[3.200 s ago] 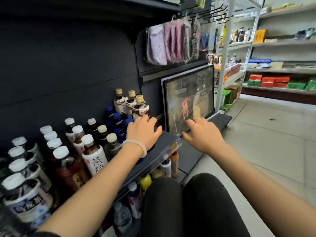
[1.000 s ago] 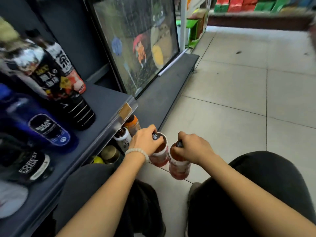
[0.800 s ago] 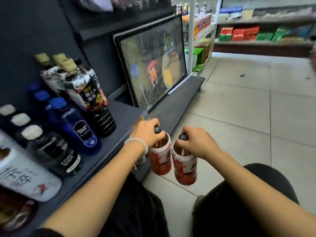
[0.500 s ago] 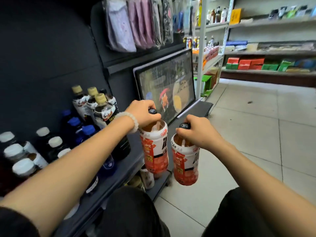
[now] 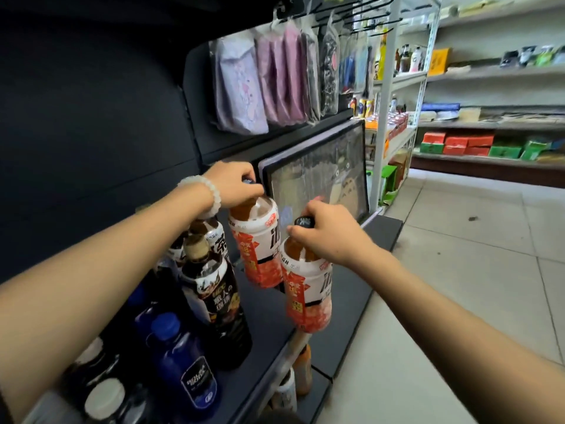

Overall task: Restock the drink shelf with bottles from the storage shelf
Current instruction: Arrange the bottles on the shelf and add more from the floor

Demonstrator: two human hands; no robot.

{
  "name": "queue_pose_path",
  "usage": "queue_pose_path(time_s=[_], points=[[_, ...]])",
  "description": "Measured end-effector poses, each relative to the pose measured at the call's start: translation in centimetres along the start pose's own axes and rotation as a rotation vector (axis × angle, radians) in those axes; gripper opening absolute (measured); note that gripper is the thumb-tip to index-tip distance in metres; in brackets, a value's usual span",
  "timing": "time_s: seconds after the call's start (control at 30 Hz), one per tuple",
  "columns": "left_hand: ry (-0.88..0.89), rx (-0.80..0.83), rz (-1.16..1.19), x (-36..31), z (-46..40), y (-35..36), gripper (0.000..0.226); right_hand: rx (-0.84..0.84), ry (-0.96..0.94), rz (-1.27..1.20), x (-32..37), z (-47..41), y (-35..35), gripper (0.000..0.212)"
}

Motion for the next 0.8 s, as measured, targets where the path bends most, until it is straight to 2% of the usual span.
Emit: queue_pose_path(time_s=[0.37,0.57,0.8], points=[[-0.108,0.182,-0.061,8.7,-3.2,3.1,0.01,0.171,-0.009,-0.048,1.0,-4.2,7.8,0.03],[-0.055,0.296,-0.156,8.5,-4.2,4.0,0.012,0.175,-0.01,-0.11,1.7,-5.6,9.4,0.031],[-0.058,0.351,-0.185,8.9,-5.0,4.3,0.015,0.17,-0.002,-0.133,1.8,-6.0,10.0,0.034]])
Point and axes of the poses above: each hand's wrist, its own z-axis away from the middle knuckle, its own y-axis out of the palm, x = y × z, the point moved 1 cm from there along -z, towards the middle knuckle, and after that the axes turned 1 degree about -y, right-handed, at the moved point
